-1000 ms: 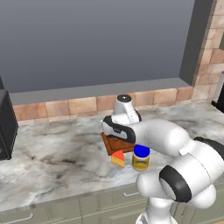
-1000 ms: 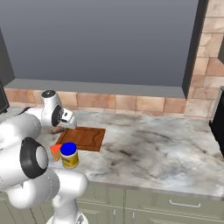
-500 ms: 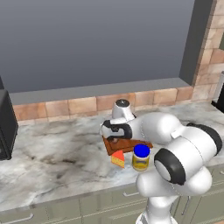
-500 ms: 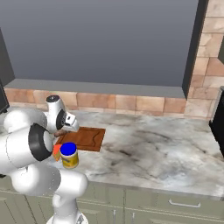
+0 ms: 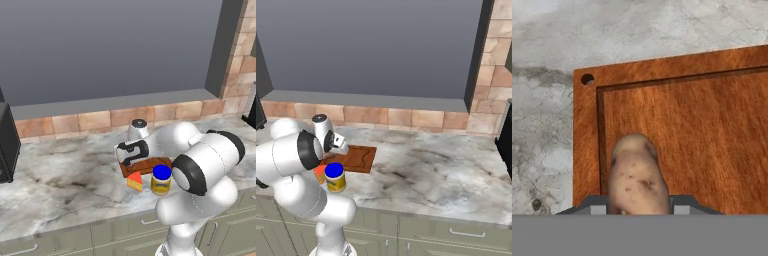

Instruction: Retrieve the reheated potato from the microwave, then place the potato, cheese, and condiment on the cutting board.

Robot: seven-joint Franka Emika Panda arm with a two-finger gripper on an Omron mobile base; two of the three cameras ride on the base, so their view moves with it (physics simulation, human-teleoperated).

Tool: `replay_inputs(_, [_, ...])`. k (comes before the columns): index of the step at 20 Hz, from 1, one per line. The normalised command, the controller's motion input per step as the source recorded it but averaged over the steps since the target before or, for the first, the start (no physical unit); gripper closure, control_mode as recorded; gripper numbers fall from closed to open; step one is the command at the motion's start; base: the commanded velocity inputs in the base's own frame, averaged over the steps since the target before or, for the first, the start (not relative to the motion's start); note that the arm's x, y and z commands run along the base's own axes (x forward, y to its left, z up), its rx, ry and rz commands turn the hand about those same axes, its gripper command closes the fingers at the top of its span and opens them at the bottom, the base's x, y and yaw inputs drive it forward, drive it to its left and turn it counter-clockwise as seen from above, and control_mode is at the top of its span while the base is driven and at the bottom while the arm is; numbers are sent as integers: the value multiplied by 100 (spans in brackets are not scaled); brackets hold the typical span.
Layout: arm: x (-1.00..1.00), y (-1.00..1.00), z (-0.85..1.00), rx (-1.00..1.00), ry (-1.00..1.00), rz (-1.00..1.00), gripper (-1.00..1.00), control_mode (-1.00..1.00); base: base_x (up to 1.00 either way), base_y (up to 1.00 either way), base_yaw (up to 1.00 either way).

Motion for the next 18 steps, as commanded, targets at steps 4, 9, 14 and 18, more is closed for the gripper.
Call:
replay_inputs(4, [15, -3, -21, 0, 0, 0, 100, -100, 0, 0, 0])
replay_inputs(9, [17, -3, -18, 0, 1, 0, 100, -100, 0, 0, 0])
replay_inputs(14, [-2, -11, -16, 0, 0, 0, -100, -100, 0, 0, 0])
replay_inputs(18, [-13, -19, -11, -1, 0, -3, -100, -100, 0, 0, 0])
